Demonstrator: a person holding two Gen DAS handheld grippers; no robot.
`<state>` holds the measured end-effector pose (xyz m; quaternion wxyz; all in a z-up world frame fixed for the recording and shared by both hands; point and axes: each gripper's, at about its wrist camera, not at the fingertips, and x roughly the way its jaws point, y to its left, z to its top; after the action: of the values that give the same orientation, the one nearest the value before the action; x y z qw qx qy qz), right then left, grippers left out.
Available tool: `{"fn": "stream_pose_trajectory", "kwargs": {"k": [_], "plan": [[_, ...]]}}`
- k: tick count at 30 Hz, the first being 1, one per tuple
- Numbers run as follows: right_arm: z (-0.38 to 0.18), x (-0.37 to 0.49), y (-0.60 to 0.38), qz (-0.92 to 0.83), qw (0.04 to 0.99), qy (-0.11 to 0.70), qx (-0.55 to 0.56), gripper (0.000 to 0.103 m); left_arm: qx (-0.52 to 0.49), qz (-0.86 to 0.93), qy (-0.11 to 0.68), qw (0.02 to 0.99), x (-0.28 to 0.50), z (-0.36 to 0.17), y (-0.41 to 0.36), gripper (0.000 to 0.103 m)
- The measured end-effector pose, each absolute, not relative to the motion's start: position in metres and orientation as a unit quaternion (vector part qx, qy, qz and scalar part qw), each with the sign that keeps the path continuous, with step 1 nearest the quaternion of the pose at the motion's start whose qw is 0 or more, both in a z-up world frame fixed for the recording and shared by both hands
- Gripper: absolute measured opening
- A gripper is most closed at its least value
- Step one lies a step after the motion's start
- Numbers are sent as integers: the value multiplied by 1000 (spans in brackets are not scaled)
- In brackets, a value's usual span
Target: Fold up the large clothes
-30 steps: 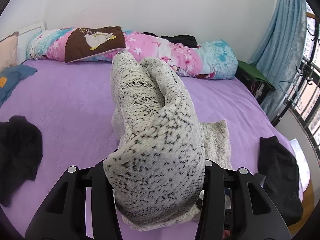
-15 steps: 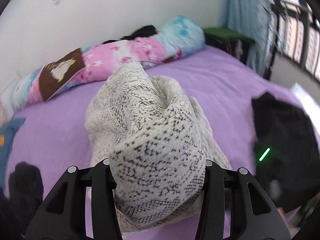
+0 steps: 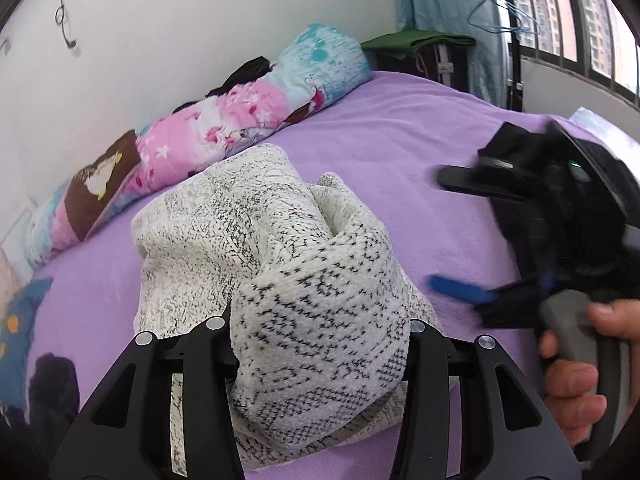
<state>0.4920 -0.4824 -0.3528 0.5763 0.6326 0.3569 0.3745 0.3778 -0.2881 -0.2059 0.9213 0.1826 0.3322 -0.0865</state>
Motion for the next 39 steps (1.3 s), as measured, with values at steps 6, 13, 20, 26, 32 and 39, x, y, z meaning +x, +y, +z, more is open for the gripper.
{"fn": "stream_pose_trajectory", "kwargs": {"k": [6, 13, 20, 26, 32, 39], "plan": [[-345, 531, -439, 436, 567, 393, 578, 97, 213, -81, 331, 916, 376, -219, -288, 42], [-340, 570, -414, 477, 552, 452, 513, 97, 240, -83, 331, 909, 372, -232, -291, 42], [-332, 610, -379, 503, 518, 536, 438, 97, 240, -87, 331, 909, 370, -238, -284, 43], [-310, 634, -352, 502, 528, 567, 385, 67, 236, -85, 332, 909, 371, -239, -279, 43], [-313, 636, -354, 482, 541, 574, 380, 33, 236, -92, 334, 908, 372, -237, -275, 44], [-283, 617, -370, 496, 552, 553, 379, 30, 259, -137, 308, 905, 353, -207, -286, 98]]}}
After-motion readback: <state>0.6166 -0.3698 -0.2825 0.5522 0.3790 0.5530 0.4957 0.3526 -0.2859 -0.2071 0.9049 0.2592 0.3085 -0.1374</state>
